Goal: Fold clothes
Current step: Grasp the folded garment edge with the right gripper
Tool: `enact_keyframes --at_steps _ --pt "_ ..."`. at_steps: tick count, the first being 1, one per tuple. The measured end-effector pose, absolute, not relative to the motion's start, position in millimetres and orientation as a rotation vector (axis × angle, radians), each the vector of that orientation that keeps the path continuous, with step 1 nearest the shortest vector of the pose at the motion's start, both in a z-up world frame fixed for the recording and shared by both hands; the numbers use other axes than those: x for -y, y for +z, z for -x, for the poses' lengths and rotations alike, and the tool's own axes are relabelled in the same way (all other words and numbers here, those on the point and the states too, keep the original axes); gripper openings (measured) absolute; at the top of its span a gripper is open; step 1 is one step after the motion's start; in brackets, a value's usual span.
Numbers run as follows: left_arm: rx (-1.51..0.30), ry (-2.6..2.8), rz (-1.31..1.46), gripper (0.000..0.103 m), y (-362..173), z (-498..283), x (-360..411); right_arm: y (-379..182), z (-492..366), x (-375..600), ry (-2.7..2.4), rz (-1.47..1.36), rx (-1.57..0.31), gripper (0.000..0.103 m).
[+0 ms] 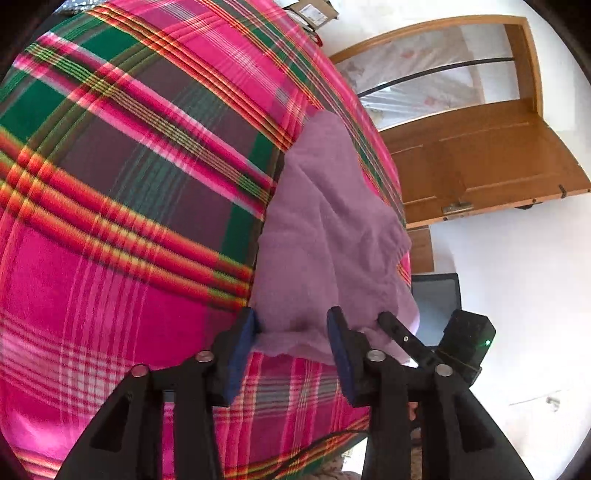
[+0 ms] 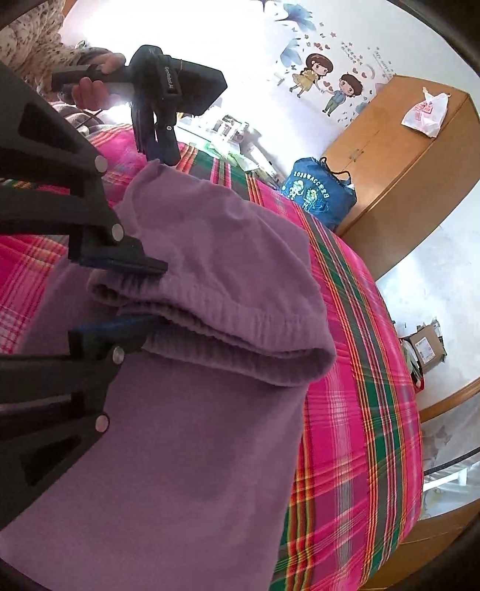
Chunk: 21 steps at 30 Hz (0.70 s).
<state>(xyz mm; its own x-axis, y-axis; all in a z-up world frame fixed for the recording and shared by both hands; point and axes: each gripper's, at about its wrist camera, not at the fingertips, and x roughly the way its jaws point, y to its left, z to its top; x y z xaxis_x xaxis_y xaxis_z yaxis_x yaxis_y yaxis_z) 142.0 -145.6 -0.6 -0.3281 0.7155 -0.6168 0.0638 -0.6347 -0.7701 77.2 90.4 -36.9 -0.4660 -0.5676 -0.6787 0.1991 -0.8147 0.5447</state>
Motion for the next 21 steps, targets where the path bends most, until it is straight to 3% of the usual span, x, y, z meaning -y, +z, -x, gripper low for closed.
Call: enact_keyframes --at_steps 6,12,16,19,21 --pt "1.027 2.002 1.473 0.019 -6 -156 152 -38 -80 -93 -2.316 -1.284 0.566 0.022" --pt "1.07 1.974 1.486 0.013 -17 -170 157 -21 -93 -86 -2.426 -1.264 0.389 0.024" --pt "1.068 1.982 1.459 0.013 -14 -172 162 5 -107 -73 -2.541 -1.156 0.169 0.024" --pt "1.054 2.026 1.438 0.017 -6 -166 171 21 -121 -41 -2.56 -1.04 -0.148 0.024" --pt "1.057 2.059 1.418 0.03 1 -158 179 22 -130 -10 -2.521 -0.963 -0.379 0.024"
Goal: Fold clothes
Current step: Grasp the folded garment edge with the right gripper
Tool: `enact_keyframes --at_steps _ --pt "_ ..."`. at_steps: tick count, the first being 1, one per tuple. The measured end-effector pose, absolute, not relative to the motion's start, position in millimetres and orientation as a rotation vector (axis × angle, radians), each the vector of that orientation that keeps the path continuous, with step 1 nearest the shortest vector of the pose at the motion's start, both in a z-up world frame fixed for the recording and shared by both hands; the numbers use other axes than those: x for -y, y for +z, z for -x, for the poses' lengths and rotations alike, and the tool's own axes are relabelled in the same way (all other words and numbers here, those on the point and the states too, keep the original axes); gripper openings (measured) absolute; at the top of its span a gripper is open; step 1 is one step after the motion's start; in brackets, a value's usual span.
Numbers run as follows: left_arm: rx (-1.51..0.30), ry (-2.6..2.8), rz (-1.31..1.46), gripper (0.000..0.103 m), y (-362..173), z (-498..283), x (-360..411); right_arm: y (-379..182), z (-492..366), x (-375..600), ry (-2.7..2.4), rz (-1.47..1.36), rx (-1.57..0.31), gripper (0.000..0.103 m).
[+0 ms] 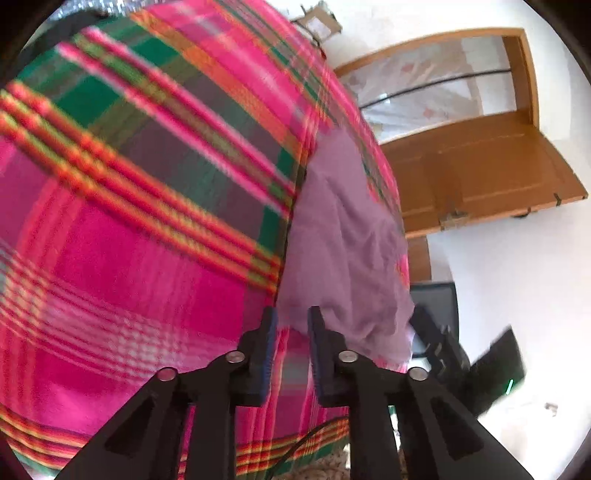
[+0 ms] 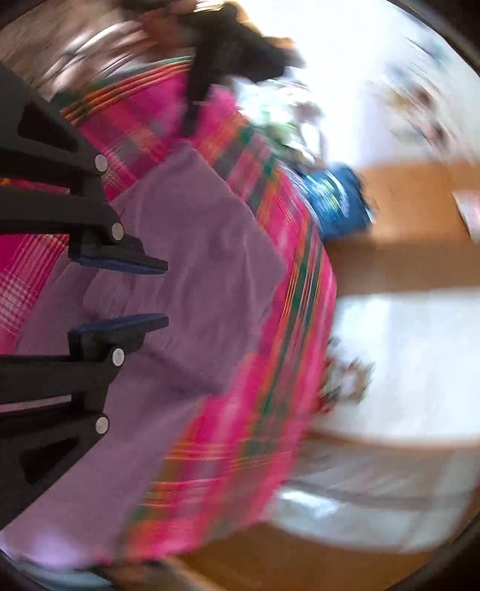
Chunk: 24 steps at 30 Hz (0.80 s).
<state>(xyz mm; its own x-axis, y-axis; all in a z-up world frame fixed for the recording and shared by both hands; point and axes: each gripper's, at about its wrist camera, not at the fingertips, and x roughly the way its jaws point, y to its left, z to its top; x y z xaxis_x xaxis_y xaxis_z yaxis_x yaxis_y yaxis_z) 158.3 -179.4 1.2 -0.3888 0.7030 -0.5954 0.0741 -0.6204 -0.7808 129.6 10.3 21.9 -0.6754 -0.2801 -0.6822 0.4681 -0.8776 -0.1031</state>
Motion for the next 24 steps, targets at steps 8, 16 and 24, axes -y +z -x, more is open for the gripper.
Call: enact_keyframes --at_steps 8,16,24 --pt "1.055 2.095 1.346 0.045 19 -120 190 2 -159 91 -2.326 -0.729 -0.91 0.023" --pt "0.898 2.048 1.4 0.055 16 -92 167 -17 -154 132 -2.231 -0.686 -1.076 0.022" --pt "0.809 2.029 1.429 0.069 9 -79 151 -41 -145 159 -2.129 -0.711 -1.201 0.018"
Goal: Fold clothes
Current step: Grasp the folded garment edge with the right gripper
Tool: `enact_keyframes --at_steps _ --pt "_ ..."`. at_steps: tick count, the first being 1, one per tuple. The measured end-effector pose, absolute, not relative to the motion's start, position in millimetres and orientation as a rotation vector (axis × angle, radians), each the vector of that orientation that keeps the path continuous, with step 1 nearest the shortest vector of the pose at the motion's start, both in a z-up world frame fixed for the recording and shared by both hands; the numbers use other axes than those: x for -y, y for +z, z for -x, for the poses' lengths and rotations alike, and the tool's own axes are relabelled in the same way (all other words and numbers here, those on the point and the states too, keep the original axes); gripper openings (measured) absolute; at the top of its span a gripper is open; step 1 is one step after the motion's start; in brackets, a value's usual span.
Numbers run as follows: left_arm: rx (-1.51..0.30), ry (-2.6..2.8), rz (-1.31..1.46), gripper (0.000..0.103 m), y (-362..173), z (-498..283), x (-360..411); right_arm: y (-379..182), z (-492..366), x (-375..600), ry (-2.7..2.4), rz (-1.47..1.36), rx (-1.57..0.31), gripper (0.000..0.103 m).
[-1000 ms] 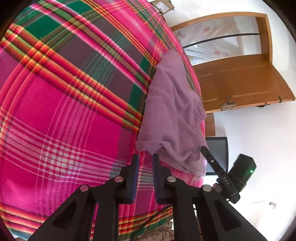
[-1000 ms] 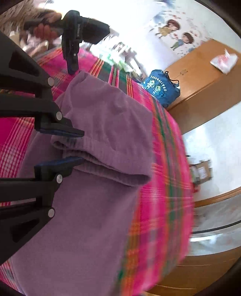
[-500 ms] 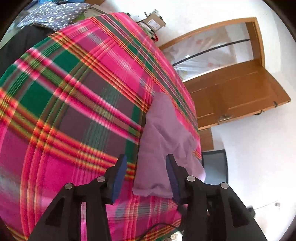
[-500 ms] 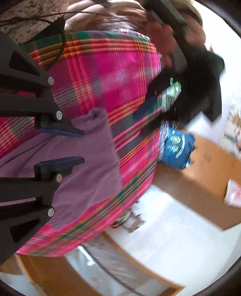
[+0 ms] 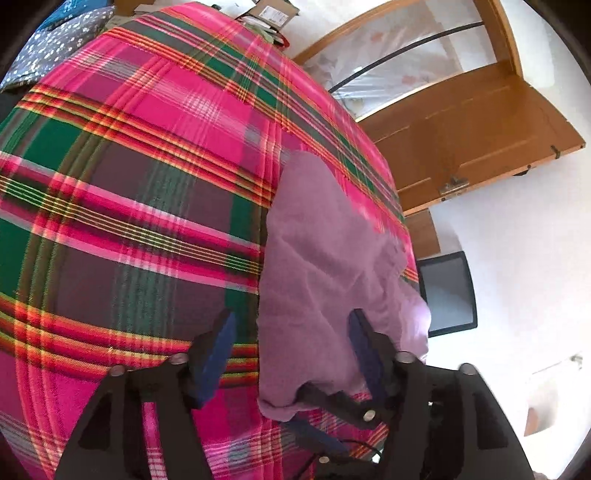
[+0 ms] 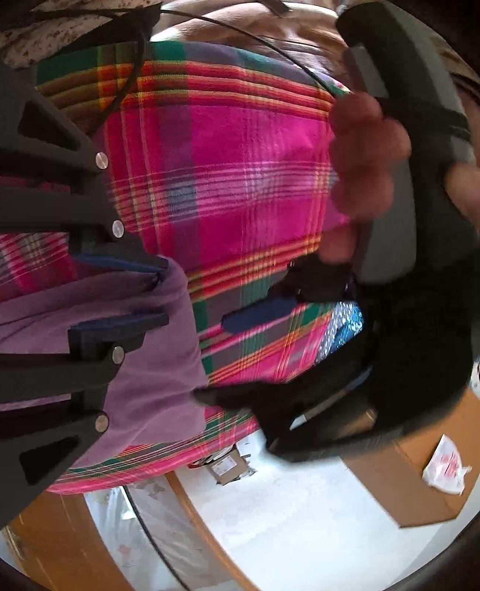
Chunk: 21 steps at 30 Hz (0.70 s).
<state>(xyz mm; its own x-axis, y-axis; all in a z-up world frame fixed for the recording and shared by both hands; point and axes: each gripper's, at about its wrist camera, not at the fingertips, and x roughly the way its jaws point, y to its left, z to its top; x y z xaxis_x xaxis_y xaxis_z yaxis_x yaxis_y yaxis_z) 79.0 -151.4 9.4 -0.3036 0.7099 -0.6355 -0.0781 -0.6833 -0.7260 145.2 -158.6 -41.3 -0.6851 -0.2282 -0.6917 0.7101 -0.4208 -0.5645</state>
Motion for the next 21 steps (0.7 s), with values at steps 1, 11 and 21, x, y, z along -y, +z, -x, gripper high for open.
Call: enact_keyframes --at_steps 1,11,21 --pt "0.799 2.025 1.434 0.069 8 -78 150 -42 -146 160 -2.126 -0.707 -1.207 0.011" --pt "0.76 2.007 1.485 0.059 3 -73 136 -39 -160 155 -2.112 -0.658 -1.248 0.004" --pt "0.824 1.983 1.534 0.029 -12 -63 130 -43 -174 158 -2.126 -0.565 -1.392 0.002"
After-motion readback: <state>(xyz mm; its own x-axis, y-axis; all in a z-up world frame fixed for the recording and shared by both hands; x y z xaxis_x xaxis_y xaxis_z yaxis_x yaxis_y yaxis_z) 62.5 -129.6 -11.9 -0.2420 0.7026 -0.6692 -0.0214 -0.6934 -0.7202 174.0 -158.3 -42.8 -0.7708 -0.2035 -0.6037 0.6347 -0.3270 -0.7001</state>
